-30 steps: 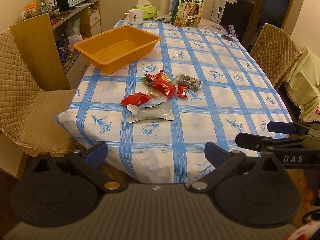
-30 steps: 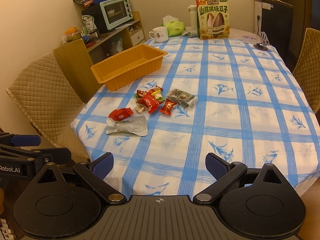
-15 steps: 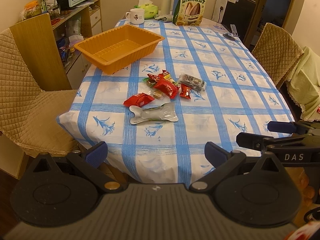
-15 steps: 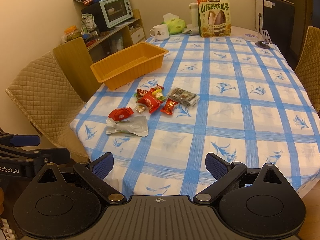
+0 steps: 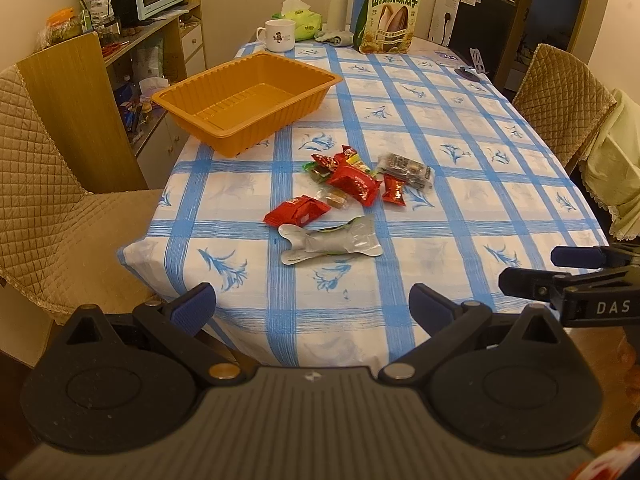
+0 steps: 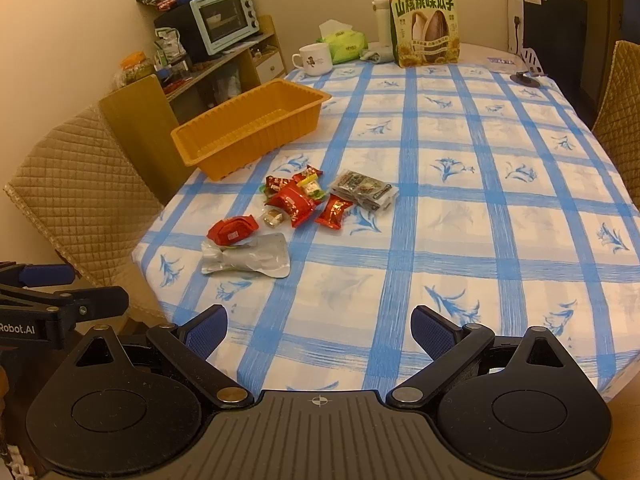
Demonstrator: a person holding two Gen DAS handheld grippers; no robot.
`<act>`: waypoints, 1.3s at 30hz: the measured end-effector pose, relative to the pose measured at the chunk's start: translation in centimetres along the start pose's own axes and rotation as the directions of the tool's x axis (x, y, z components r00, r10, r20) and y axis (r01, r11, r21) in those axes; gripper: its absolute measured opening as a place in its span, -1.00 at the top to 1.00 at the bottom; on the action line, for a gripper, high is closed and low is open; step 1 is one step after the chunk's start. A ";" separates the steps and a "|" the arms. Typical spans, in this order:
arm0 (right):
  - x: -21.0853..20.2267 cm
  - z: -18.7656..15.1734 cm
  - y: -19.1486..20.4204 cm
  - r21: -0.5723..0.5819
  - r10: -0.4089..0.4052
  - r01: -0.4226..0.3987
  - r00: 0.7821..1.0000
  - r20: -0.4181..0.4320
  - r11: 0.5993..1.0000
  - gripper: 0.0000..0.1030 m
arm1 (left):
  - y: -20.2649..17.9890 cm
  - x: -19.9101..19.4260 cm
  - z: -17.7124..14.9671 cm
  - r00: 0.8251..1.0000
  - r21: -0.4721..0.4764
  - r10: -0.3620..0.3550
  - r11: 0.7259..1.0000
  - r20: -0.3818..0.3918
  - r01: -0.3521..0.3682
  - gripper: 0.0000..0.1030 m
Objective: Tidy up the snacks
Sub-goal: 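Reach the right tool to the silver-green foil pouch and grasp it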
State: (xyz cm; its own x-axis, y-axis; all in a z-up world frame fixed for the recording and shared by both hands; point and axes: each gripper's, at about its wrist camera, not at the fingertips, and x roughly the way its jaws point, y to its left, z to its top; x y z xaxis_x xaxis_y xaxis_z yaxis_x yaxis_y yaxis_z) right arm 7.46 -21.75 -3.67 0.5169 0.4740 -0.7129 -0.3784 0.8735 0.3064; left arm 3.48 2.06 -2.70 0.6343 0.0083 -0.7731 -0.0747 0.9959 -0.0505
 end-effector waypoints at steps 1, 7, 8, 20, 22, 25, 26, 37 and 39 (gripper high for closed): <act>0.2 -0.1 0.0 0.003 0.008 -0.008 1.000 0.002 1.000 -0.90 | 0.2 0.2 0.0 1.000 0.001 0.000 1.000 0.000 0.000 -0.96; 2.3 0.4 -0.2 0.002 0.058 -0.058 0.998 0.008 0.998 -0.89 | 1.5 2.4 0.2 1.000 0.006 0.012 1.000 -0.015 -0.012 -0.83; 2.7 0.5 -0.2 -0.005 0.065 -0.065 0.998 0.010 0.998 -0.89 | 1.7 2.7 0.3 1.000 0.009 0.013 1.000 -0.016 -0.013 -0.82; 9.1 3.0 1.4 -0.100 0.115 -0.116 0.993 -0.016 0.988 -0.50 | 4.1 7.9 1.9 0.998 0.042 -0.016 0.999 -0.064 0.019 -0.63; 10.3 3.6 1.9 -0.123 0.125 -0.127 0.992 -0.023 0.984 -0.39 | 4.5 8.6 2.2 0.997 0.044 -0.026 0.999 -0.072 0.029 -0.58; 11.8 4.4 2.6 -0.152 0.149 -0.152 0.988 -0.033 0.977 -0.24 | 5.0 9.7 2.6 0.996 0.048 -0.040 0.998 -0.084 0.044 -0.55; 12.3 4.6 2.9 -0.165 0.154 -0.158 0.987 -0.035 0.974 -0.22 | 5.2 10.1 2.8 0.995 0.050 -0.046 0.997 -0.088 0.050 -0.55; 17.1 6.0 5.2 -0.288 0.225 -0.249 0.968 -0.113 0.925 0.08 | 6.7 12.4 3.5 0.989 0.051 -0.068 0.996 -0.129 0.076 -0.52; 17.7 6.1 5.3 -0.303 0.232 -0.263 0.963 -0.135 0.916 0.09 | 6.9 12.5 3.5 0.989 0.049 -0.069 0.996 -0.134 0.076 -0.52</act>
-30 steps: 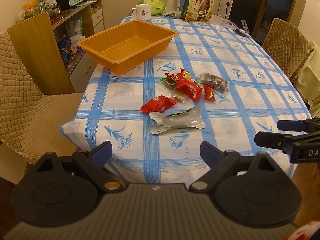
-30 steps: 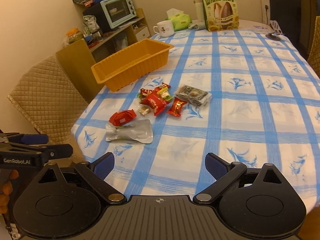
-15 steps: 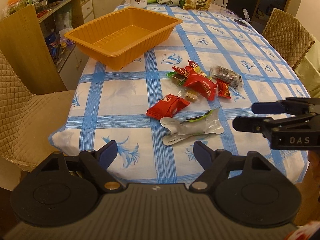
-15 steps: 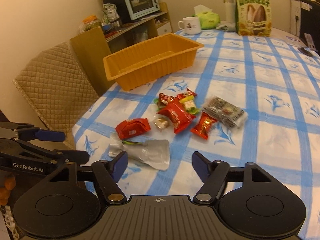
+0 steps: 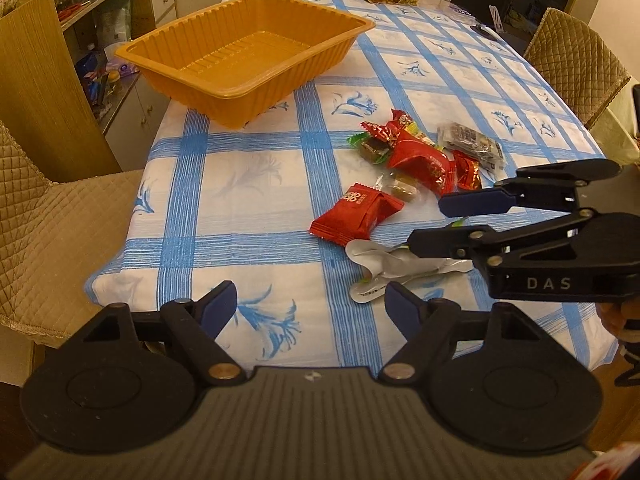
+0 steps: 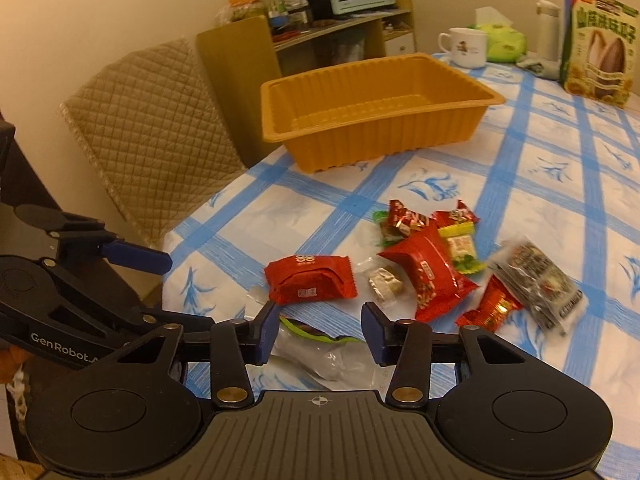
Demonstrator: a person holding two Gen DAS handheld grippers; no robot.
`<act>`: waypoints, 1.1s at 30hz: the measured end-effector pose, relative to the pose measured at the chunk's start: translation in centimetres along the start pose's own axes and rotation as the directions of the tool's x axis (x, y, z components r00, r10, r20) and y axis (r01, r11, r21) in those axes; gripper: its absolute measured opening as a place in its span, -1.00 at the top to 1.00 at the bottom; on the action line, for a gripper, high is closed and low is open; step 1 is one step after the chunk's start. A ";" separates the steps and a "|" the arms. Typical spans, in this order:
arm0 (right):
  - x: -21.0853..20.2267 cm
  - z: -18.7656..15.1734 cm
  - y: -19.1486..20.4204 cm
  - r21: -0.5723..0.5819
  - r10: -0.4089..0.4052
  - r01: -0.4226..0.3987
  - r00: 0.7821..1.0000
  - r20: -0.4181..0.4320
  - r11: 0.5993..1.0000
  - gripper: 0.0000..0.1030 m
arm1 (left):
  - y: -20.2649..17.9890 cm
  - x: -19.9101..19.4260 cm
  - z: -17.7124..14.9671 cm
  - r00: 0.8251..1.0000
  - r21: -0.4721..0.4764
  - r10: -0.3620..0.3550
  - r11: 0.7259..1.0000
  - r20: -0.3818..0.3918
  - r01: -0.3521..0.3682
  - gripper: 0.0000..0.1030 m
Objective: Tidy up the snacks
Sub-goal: 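Reach the right tool to the silver-green foil pouch and grasp it, then grasp the red wrapped candy packet with the left tool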
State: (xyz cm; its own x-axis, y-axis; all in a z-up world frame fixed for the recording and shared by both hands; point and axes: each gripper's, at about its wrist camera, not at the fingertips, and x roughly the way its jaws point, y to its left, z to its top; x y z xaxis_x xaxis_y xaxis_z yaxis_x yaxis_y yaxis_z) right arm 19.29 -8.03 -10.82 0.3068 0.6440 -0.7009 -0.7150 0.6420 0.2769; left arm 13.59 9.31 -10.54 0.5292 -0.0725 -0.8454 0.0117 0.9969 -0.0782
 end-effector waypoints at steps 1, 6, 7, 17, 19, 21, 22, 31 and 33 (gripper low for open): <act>0.3 0.0 -0.1 -0.010 0.005 -0.005 1.000 -0.011 1.000 0.09 | 0.1 0.1 0.0 1.000 0.000 0.001 1.000 -0.003 -0.001 -0.52; 0.6 -0.3 -0.1 -0.062 0.033 -0.037 0.997 -0.068 0.997 0.10 | 0.5 0.1 -0.1 1.000 -0.004 0.002 1.000 -0.012 -0.002 -0.52; 0.6 -0.4 0.0 -0.072 0.038 -0.043 0.996 -0.075 0.996 0.13 | 0.5 0.1 -0.1 1.000 -0.004 0.002 1.000 -0.014 -0.002 -0.52; 0.5 -2.0 0.7 -0.095 0.056 -0.065 0.994 -0.090 0.993 0.30 | 0.4 0.2 -0.4 1.000 0.002 0.010 1.000 -0.027 -0.010 -0.51; 0.7 -2.1 1.1 -0.114 0.055 -0.065 0.995 -0.087 0.991 0.30 | 0.2 0.2 -0.3 1.000 0.008 0.014 1.000 -0.025 -0.014 -0.51; 0.8 -2.3 1.4 -0.138 0.052 -0.064 0.995 -0.085 0.988 0.31 | 0.0 0.2 -0.3 1.000 0.014 0.017 1.000 -0.023 -0.017 -0.51; 0.8 -2.5 1.5 -0.150 0.054 -0.066 0.995 -0.085 0.986 0.42 | 0.0 0.2 -0.2 1.000 0.017 0.017 1.000 -0.022 -0.017 -0.51; -1.3 -3.2 1.3 -0.161 0.045 -0.049 0.999 -0.029 0.986 0.56 | -0.6 0.5 0.7 1.000 0.050 0.004 0.999 -0.009 -0.004 -0.51; -2.1 -3.1 0.7 -0.116 0.026 -0.026 1.000 -0.009 0.993 0.56 | -0.9 0.8 1.1 1.000 0.065 -0.003 0.998 -0.005 0.003 -0.51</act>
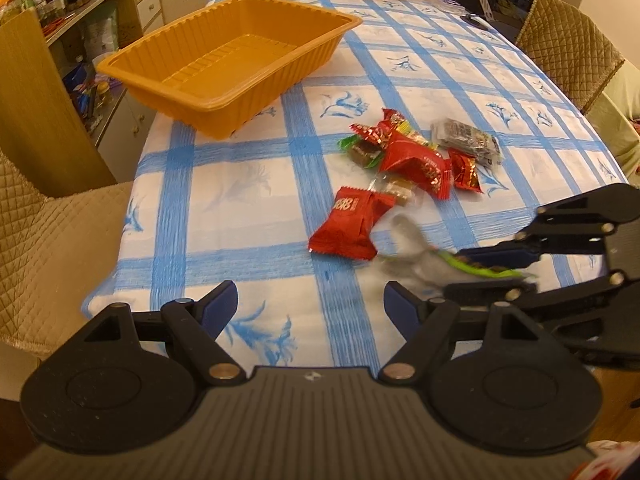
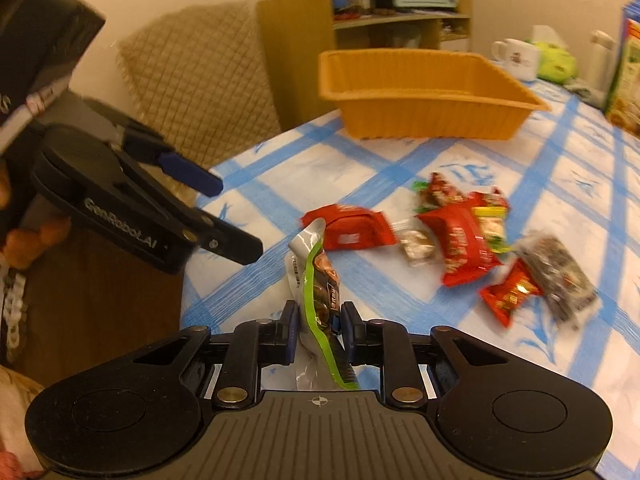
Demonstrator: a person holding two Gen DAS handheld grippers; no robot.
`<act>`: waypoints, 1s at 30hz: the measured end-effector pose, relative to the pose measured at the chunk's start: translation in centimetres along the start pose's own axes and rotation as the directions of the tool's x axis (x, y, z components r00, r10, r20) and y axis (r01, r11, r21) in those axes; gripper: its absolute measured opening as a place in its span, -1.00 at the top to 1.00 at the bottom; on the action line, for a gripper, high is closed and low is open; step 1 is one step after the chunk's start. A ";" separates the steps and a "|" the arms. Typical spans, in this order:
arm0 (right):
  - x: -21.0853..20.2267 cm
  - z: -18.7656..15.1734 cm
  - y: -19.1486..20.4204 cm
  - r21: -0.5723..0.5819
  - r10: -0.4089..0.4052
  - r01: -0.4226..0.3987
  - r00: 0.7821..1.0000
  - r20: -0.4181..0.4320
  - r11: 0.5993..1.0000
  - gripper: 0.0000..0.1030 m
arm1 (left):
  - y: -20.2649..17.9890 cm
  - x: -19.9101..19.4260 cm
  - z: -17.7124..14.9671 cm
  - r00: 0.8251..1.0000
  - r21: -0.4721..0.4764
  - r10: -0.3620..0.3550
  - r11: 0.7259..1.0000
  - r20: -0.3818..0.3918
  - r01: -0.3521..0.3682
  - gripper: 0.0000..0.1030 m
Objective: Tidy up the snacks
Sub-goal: 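Grasp the red wrapped candy packet with the left tool, then carry the red candy with the left tool while the right tool drops the pouch into the orange basket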
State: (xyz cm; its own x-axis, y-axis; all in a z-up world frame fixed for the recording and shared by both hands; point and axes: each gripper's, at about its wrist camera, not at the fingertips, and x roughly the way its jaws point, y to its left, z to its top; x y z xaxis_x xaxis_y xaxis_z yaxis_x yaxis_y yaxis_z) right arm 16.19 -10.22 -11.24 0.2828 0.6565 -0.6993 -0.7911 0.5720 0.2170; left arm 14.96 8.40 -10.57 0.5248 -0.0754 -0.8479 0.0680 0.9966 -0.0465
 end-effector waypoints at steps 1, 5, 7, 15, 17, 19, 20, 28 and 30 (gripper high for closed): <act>-0.6 -0.1 -0.4 0.032 -0.014 0.013 1.000 0.010 0.999 0.56 | -0.1 0.1 0.2 1.000 0.009 -0.005 1.000 0.002 0.005 -0.50; -2.6 -0.3 -1.8 0.136 -0.072 0.065 0.996 0.044 0.989 0.56 | -0.9 1.0 1.4 1.000 0.055 -0.027 0.998 0.016 0.026 -0.42; -3.5 -0.4 -2.5 0.175 -0.104 0.092 0.993 0.056 0.980 0.56 | -1.4 1.7 2.1 0.999 0.085 -0.037 0.996 0.020 0.035 -0.26; -7.3 -1.8 -4.3 0.280 -0.212 0.184 0.975 0.072 0.942 0.56 | -2.5 4.4 4.2 0.999 0.160 -0.046 0.986 0.006 0.045 0.13; -8.0 -2.3 -4.5 0.298 -0.229 0.198 0.971 0.071 0.934 0.56 | -2.6 5.0 4.4 0.999 0.165 -0.042 0.985 -0.005 0.043 0.28; -8.5 -2.8 -4.8 0.314 -0.239 0.206 0.969 0.069 0.927 0.56 | -2.7 5.4 4.5 0.999 0.166 -0.042 0.985 -0.017 0.044 0.41; -8.8 -3.0 -4.8 0.320 -0.245 0.211 0.967 0.069 0.924 0.56 | -2.8 5.6 4.5 0.999 0.166 -0.038 0.985 -0.021 0.041 0.42; -11.0 -4.6 -5.0 0.338 -0.256 0.213 0.963 0.087 0.917 0.56 | -4.0 4.4 3.7 1.000 0.135 -0.011 0.991 0.008 0.010 0.55; -11.6 -4.7 -4.9 0.336 -0.251 0.206 0.963 0.096 0.919 0.56 | -4.4 3.4 3.6 1.000 0.116 -0.002 0.993 0.026 -0.001 0.56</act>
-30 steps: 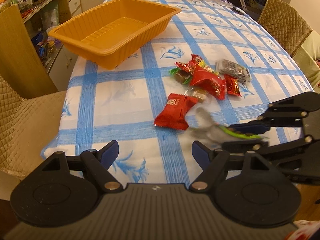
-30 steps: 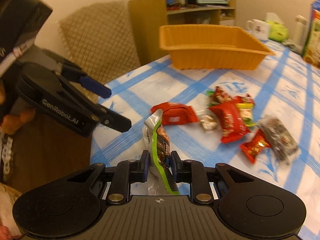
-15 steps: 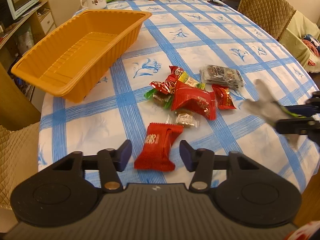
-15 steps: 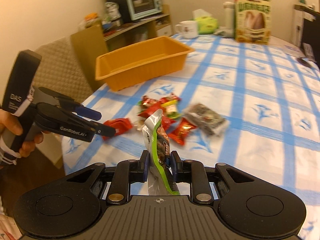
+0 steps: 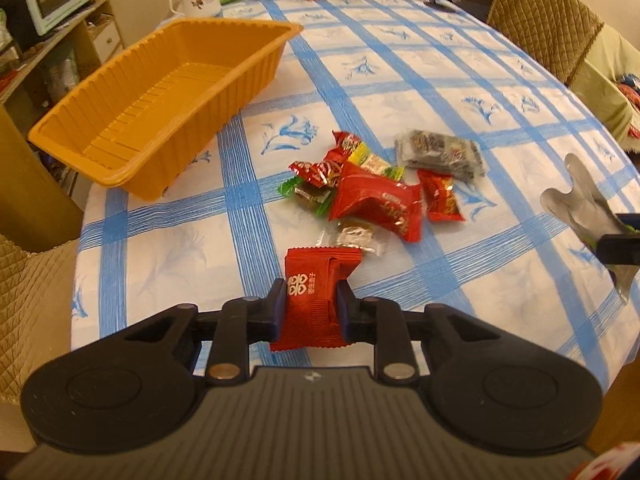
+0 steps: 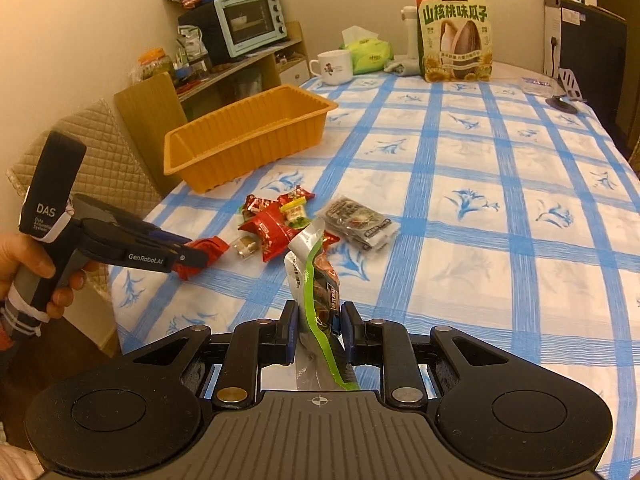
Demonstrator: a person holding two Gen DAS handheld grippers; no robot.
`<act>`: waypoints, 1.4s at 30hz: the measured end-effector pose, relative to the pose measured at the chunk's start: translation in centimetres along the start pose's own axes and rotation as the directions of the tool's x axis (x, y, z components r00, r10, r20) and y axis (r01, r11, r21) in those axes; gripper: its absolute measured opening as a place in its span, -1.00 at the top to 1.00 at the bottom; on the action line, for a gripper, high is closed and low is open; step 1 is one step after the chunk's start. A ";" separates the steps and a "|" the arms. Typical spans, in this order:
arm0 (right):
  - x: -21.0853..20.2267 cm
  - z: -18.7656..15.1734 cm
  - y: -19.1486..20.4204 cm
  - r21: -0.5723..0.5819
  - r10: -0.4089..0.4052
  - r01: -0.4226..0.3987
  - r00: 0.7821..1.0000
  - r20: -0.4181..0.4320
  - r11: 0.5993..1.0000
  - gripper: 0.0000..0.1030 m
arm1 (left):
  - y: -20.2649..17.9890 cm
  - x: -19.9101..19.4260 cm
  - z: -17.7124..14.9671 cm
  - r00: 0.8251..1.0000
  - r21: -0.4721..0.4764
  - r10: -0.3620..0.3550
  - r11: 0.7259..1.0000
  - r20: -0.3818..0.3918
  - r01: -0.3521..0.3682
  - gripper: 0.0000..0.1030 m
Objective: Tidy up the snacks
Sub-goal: 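Carry the red candy with the left tool while the right tool drops the pouch into the orange basket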
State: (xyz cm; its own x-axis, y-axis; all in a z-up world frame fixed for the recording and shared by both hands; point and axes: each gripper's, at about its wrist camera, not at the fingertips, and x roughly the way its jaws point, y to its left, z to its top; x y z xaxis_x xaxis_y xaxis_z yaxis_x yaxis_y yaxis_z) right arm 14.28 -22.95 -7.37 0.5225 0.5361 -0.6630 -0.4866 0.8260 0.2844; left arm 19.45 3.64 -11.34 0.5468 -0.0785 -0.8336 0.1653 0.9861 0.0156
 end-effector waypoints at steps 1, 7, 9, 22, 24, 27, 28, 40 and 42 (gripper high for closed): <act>-0.2 0.1 0.0 -0.001 0.005 -0.005 1.000 0.003 1.000 0.56 | -0.2 -0.5 0.0 1.000 -0.010 0.003 1.000 0.009 -0.003 0.56; -1.4 0.7 0.2 -0.008 0.039 -0.039 0.999 0.019 0.999 0.56 | -1.7 -5.0 -0.1 0.996 -0.079 0.029 0.997 0.084 -0.022 0.56; -1.5 1.1 0.4 -0.007 0.057 -0.057 0.998 0.020 0.998 0.56 | -2.1 -6.4 0.0 0.993 -0.092 0.051 0.995 0.104 -0.042 0.56; 3.0 8.5 5.2 0.050 0.150 -0.153 0.987 0.053 0.987 0.56 | 4.1 -8.2 3.8 0.980 -0.158 0.108 0.984 0.166 -0.082 0.56; 4.6 10.1 6.3 0.054 0.152 -0.155 0.987 0.053 0.986 0.56 | 5.9 -7.7 4.7 0.980 -0.159 0.106 0.984 0.167 -0.080 0.56; 7.2 12.5 8.0 0.054 0.143 -0.146 0.988 0.059 0.988 0.56 | 8.5 -6.8 6.2 0.980 -0.153 0.105 0.985 0.168 -0.080 0.56; 8.0 13.2 8.6 0.057 0.142 -0.145 0.988 0.061 0.988 0.56 | 9.4 -6.4 6.7 0.981 -0.152 0.104 0.985 0.166 -0.078 0.56; 18.6 20.3 12.1 0.124 0.090 -0.094 0.995 0.038 0.988 0.56 | 18.0 -1.7 11.6 0.988 -0.151 0.078 0.987 0.134 -0.058 0.56; 20.2 20.9 12.2 0.140 0.079 -0.082 0.996 0.028 0.987 0.56 | 19.1 -0.8 12.2 0.990 -0.152 0.071 0.987 0.125 -0.051 0.56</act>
State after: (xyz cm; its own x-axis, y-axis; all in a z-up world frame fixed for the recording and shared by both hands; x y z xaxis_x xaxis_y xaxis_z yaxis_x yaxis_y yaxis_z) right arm 33.50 1.57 -2.83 0.5018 0.6044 -0.6188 -0.4250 0.7953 0.4322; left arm 32.16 20.79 -3.67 0.6558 -0.0263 -0.7545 0.0105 0.9996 -0.0258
